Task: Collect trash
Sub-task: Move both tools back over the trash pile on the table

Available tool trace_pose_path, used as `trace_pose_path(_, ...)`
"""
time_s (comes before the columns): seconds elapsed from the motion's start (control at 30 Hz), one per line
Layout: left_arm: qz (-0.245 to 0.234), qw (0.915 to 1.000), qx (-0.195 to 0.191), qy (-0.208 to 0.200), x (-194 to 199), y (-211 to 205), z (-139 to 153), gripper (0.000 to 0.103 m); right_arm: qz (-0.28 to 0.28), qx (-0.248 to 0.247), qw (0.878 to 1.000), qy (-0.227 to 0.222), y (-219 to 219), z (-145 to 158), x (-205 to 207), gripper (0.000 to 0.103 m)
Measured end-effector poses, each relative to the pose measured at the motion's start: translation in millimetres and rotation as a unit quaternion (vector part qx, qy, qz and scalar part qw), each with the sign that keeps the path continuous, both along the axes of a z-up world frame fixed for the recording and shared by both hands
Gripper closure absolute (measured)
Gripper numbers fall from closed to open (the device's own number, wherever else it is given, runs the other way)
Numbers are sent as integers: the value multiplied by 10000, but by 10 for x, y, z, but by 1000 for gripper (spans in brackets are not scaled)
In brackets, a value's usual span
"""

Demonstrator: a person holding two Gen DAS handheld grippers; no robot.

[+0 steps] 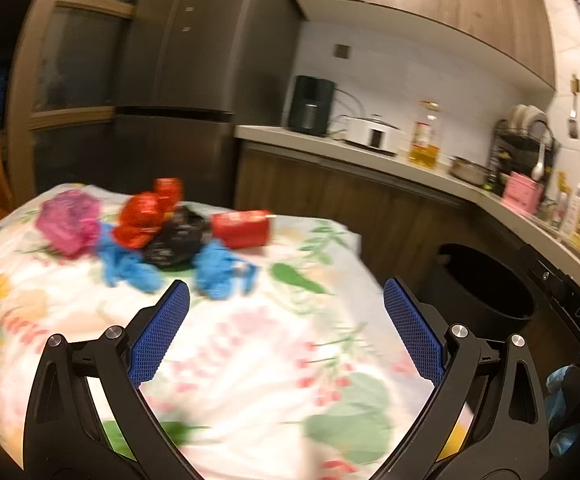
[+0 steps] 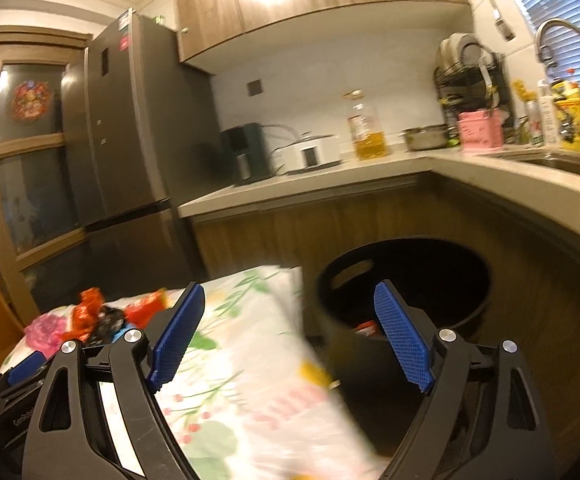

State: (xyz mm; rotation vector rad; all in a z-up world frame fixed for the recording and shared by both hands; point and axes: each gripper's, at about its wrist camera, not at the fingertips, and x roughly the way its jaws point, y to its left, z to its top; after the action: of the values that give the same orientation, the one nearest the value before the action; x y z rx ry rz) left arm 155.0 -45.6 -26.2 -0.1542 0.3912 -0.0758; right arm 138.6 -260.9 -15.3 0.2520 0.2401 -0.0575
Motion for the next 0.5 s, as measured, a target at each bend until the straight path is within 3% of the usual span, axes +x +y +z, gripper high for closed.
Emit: trace_pose_path(0.5,1289,9916,85,8,83,1196,-65,7,1203,-225,9922,224,1232,-157,598,19)
